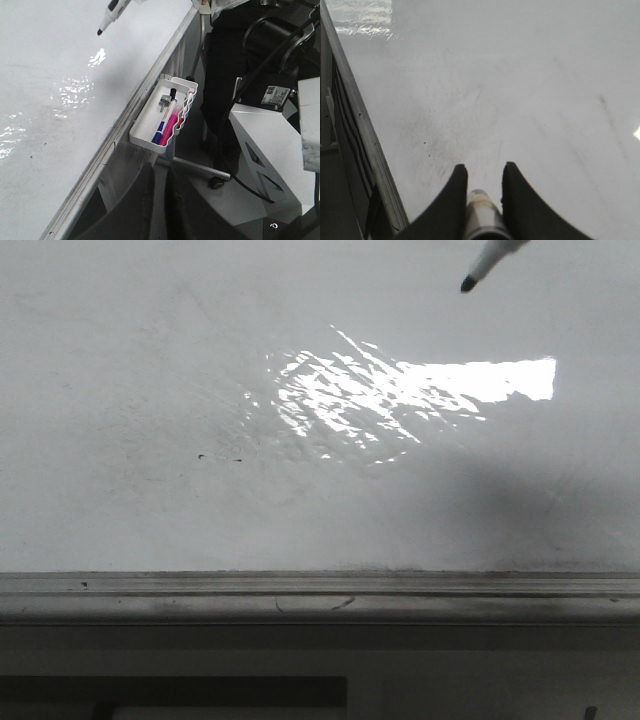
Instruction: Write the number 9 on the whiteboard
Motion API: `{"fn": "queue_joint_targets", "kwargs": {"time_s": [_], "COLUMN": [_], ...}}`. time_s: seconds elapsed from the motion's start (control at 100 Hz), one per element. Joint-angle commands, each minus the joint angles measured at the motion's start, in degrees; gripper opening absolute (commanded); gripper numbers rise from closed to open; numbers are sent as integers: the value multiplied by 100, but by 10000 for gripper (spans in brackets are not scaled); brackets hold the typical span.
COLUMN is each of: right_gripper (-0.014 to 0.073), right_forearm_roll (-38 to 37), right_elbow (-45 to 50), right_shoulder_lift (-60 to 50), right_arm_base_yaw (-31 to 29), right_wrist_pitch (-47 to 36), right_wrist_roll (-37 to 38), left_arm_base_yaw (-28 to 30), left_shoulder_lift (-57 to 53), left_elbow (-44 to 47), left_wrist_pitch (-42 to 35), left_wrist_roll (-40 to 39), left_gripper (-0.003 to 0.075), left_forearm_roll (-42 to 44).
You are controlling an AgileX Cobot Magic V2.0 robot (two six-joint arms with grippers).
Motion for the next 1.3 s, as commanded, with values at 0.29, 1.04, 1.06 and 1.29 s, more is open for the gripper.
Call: {"fn": "queue_joint_targets", "kwargs": {"time_s": [0.29,1.04,1.06,1.29], "right_gripper": [-32,-32,-32,-32], "right_forearm_roll": [376,809,836,976], "right_elbow": [12,24,24,24], "right_shoulder_lift": [251,346,346,346], "right_arm_base_yaw": [-892,-892,-892,-892], "right_wrist_pitch": [-1328,-1141,-1141,-1141], "right_wrist_roll": [48,48,48,48], "left_arm_base_yaw": [-4,-4,-4,-4], "left_shoulder_lift": [11,11,11,11], "left_elbow": [-167,-167,-167,-63], "left_wrist_pitch": [-869,-797,-764,-694], "left_wrist_roll": [-67,-67,-67,-67], "left_gripper": [-20,-20,-20,-20], "left_forearm_roll": [-354,-510,-510,-510]}}
